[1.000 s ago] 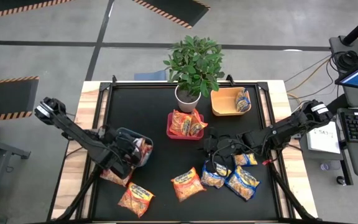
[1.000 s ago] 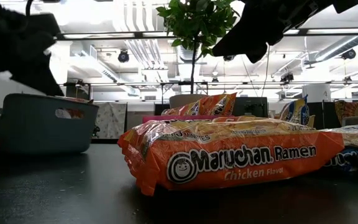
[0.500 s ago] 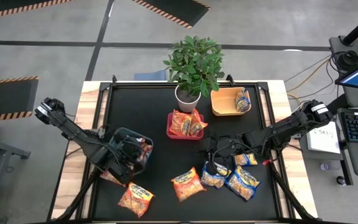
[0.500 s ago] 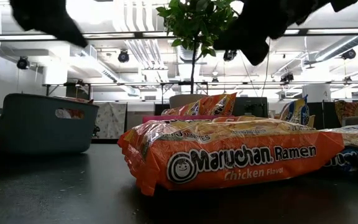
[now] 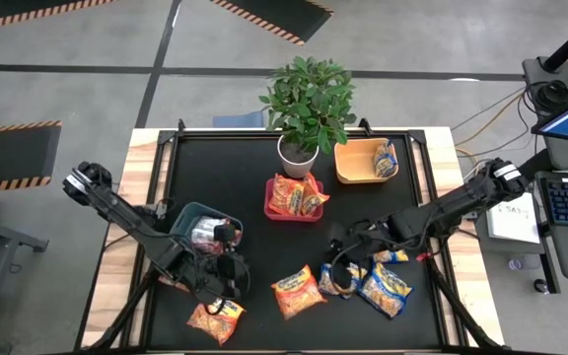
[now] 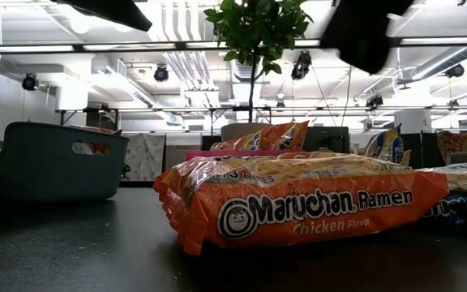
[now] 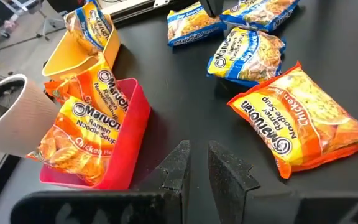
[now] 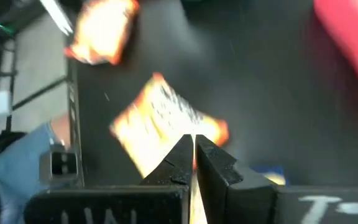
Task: Sort Maruchan noodles
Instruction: Put the top left blue noodle pack into the yellow bin
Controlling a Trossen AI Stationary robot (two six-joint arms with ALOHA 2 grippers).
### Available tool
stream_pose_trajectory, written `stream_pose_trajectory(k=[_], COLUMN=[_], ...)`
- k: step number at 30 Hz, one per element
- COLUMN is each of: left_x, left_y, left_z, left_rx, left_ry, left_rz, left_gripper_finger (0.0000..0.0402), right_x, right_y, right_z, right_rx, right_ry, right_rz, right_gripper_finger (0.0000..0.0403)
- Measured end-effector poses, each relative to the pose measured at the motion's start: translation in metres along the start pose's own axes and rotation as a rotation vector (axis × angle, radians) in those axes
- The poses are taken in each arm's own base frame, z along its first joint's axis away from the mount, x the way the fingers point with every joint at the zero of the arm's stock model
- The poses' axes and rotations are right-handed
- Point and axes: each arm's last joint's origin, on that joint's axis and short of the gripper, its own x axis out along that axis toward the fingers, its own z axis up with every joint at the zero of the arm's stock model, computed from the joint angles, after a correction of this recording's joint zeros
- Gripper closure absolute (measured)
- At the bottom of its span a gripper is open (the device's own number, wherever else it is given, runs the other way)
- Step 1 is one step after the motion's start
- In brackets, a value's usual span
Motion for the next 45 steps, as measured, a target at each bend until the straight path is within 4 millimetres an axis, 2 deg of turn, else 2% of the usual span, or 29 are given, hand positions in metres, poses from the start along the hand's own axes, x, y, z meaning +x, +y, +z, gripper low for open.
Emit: stream_pose_trajectory(k=[7,12,17,24,28,33,35,38,45], left_x=[0.001,0.001,0.001,0.002,0.004,0.005,0.006,0.007,0.019], left_y=[0.002,0.004,0.006,0.005,0.006,0.007,0.007,0.008,0.005], left_z=[0.000,0.001,0.001,0.001,0.002,0.003,0.003,0.004,0.000], left_rx=[0.008,0.008,0.010,-0.005,-0.004,-0.028,-0.041,-0.080,-0.129], left_ry=[-0.007,-0.026,-0.036,-0.037,-0.036,-0.044,-0.045,-0.049,-0.028], left_rz=[0.039,0.103,0.142,0.144,0.148,0.151,0.153,0.155,0.175], left_gripper_finger=[0.0365,0.0365,0.0365,0.0365,0.0365,0.0365,0.0365,0.0365,0.0365], right_x=[0.000,0.003,0.026,0.059,0.070,0.075,0.071,0.060,0.035], right_y=[-0.020,-0.023,-0.020,-0.028,-0.031,-0.036,-0.035,-0.029,-0.024], right_z=[-0.032,-0.043,-0.045,-0.057,-0.054,-0.031,-0.018,-0.005,0.004], right_rx=[0.268,0.272,0.219,0.106,0.052,-0.031,-0.049,-0.089,-0.116], right_ry=[0.323,0.352,0.351,0.490,0.488,0.262,0.173,0.120,0.067], right_rz=[-0.142,-0.157,-0.129,-0.188,-0.220,-0.406,-0.447,-0.420,-0.368], right_gripper_finger=[0.0394,0.0394,0.0394,0.0394,0.0394,0.0394,0.0394,0.0394,0.0394])
